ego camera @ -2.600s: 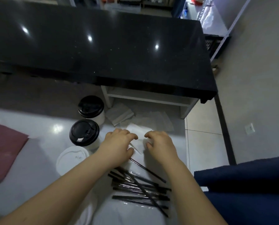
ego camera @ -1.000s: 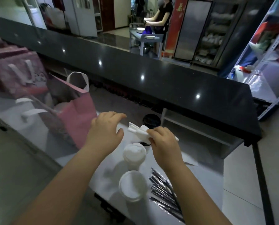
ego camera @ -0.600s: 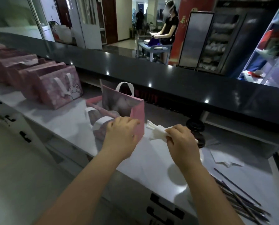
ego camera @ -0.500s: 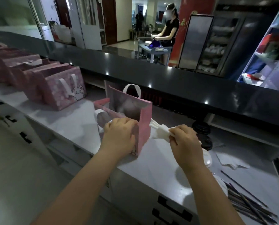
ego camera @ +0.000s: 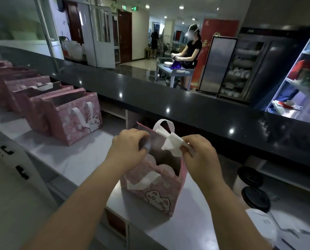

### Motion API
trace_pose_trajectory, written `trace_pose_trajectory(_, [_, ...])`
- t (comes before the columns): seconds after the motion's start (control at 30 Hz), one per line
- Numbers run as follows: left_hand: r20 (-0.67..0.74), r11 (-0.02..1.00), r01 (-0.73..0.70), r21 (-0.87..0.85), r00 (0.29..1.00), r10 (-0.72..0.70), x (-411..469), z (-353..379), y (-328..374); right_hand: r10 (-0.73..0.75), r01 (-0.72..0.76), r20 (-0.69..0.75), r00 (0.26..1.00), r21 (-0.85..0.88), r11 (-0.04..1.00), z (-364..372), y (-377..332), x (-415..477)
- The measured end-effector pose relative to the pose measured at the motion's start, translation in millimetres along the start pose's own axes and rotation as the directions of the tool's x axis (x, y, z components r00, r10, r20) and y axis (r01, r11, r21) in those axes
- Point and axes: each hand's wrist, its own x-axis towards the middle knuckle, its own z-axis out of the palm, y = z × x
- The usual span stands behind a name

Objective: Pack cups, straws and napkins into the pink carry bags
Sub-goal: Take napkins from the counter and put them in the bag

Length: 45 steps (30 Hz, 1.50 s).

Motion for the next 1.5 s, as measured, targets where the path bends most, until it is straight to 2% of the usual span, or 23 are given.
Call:
trace_pose_trajectory(0.13, [0.164,0.992,0.062,-0.108,0.986,-0.044,46.2,6.6,-25.0,0.065,-0.073,0.059,0.996,0.156,0.985,34.1,0.0,31.0])
trace_pose_trajectory(0.3, [0.220,0.989,0.062,-0.134,0.975,-0.032,81.6,30.9,-65.2,0.103,-0.135,0.156,0.982,0.208,0.969,67.9,8.1,57.8])
trace_pose_trajectory(0.47, [0.301,0.942,0.034,-0.334,0.951,0.072,95.3,45.0,-82.7,0.149,-0.177,0.295,0.944,0.071,0.982,82.1,27.7,61.5])
trace_pose_trajectory(0.57, [0.393,0.932,0.023,-0.362,0.910,0.130,102.4,51.4,-91.0,0.174,-0.166,0.342,0.923,-0.055,0.985,82.5,41.7,67.1])
trace_pose_trajectory(0.73, [0.439,0.908,-0.071,-0.413,0.858,0.267,108.2,57.6,-95.8,0.214,-0.097,0.379,0.900,-0.304,0.948,89.9,51.5,71.9])
trace_pose_trajectory(0.83, [0.426,0.875,-0.161,-0.456,0.824,0.373,109.0,64.2,-98.2,0.264,-0.139,0.355,0.897,-0.341,0.930,91.6,51.6,73.5])
trace_pose_trajectory(0.9, [0.419,0.861,-0.171,-0.480,0.817,0.396,109.2,67.7,-101.0,0.288,-0.177,0.333,0.898,-0.327,0.928,90.9,50.4,72.5])
trace_pose_trajectory(0.97, [0.388,0.837,-0.160,-0.523,0.830,0.400,110.0,70.5,-104.8,0.330,-0.268,0.319,0.888,-0.225,0.937,89.2,45.7,69.8])
trace_pose_trajectory(1.03, [0.325,0.804,-0.155,-0.575,0.858,0.397,110.8,72.5,-108.8,0.385,-0.399,0.304,0.872,-0.015,0.917,84.0,36.3,67.3])
trace_pose_trajectory(1.1, [0.249,0.748,-0.103,-0.656,0.906,0.343,111.7,73.1,-110.1,0.393,-0.451,0.260,0.882,0.226,0.863,76.3,26.2,63.7])
trace_pose_trajectory(1.17, [0.173,0.608,0.017,-0.794,0.965,0.199,109.9,72.3,-109.5,0.403,-0.411,0.103,0.909,0.375,0.831,67.2,20.8,55.7])
trace_pose_trajectory(1.23, [0.121,0.419,0.095,-0.903,0.992,0.034,106.2,73.2,-114.6,0.439,-0.358,-0.109,0.892,0.421,0.833,59.1,24.1,40.2])
trace_pose_trajectory(1.33, [0.197,0.162,0.201,-0.966,0.979,-0.045,99.2,78.5,-135.2,0.570,-0.370,-0.304,0.763,0.517,0.772,53.0,39.0,2.0])
trace_pose_trajectory(1.4, [0.282,0.106,0.277,-0.955,0.959,0.037,91.5,81.7,-154.0,0.679,-0.427,-0.284,0.677,0.600,0.677,52.6,51.5,-29.8])
trace_pose_trajectory(1.43, [0.331,0.122,0.318,-0.940,0.937,0.109,87.2,82.7,-163.7,0.714,-0.457,-0.214,0.667,0.638,0.619,52.8,57.6,-45.7])
trace_pose_trajectory(1.5, [0.439,0.204,0.394,-0.896,0.856,0.274,79.2,82.5,-178.9,0.713,-0.500,0.003,0.701,0.715,0.489,54.1,63.9,-71.6])
